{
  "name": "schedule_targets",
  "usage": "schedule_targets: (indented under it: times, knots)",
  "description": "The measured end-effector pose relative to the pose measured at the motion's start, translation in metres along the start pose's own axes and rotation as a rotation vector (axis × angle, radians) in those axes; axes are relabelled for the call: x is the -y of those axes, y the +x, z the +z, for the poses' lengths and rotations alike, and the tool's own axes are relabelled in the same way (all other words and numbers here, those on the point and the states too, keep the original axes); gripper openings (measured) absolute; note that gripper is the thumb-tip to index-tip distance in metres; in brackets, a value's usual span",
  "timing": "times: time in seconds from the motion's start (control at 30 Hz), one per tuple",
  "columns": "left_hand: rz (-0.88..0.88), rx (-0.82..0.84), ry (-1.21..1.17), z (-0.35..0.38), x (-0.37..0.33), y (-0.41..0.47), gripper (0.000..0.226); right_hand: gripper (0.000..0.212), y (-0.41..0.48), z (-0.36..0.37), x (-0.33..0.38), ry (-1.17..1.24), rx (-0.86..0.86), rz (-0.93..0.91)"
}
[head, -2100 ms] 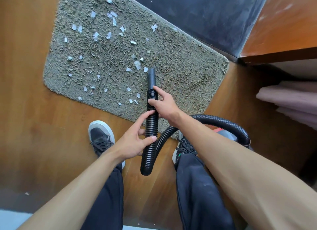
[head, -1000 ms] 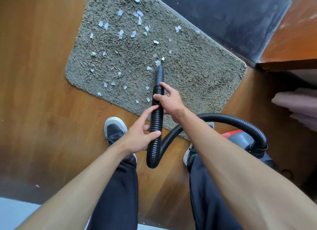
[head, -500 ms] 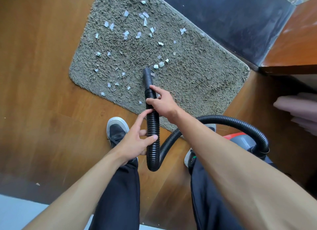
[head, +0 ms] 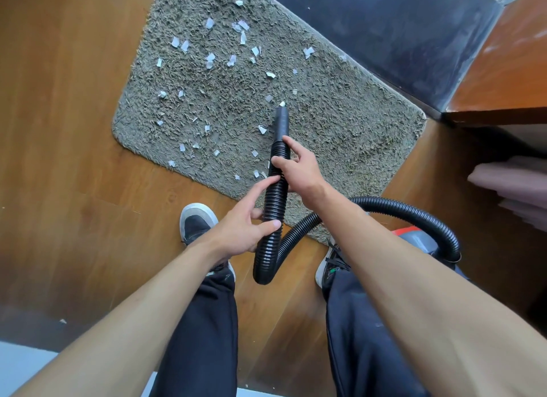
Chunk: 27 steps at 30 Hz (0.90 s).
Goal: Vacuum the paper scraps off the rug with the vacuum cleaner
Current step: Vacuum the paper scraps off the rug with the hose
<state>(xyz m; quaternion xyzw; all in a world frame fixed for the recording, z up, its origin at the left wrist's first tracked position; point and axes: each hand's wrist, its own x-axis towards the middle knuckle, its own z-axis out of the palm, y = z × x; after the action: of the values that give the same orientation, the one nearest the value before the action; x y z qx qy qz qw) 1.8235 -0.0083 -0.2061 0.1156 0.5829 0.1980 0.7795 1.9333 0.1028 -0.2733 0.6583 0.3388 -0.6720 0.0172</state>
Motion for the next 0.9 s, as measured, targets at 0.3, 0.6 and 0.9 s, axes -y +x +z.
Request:
schedule_targets:
  times: [0.3,0.6,0.9]
  knots:
    - [0.016,-0.014,0.010,-0.003,-0.008,0.001,0.071,0.061,0.004,0.002,0.012,-0.005,0.031,-0.025]
    - [0.030,-0.088,-0.010,-0.023,-0.004,-0.007,0.070,0.066,0.009,0.025,0.026,-0.074,0.098,-0.038]
    - [0.019,-0.012,0.046,-0.008,-0.012,0.002,0.071,0.062,0.003,0.004,0.014,-0.038,-0.026,-0.027]
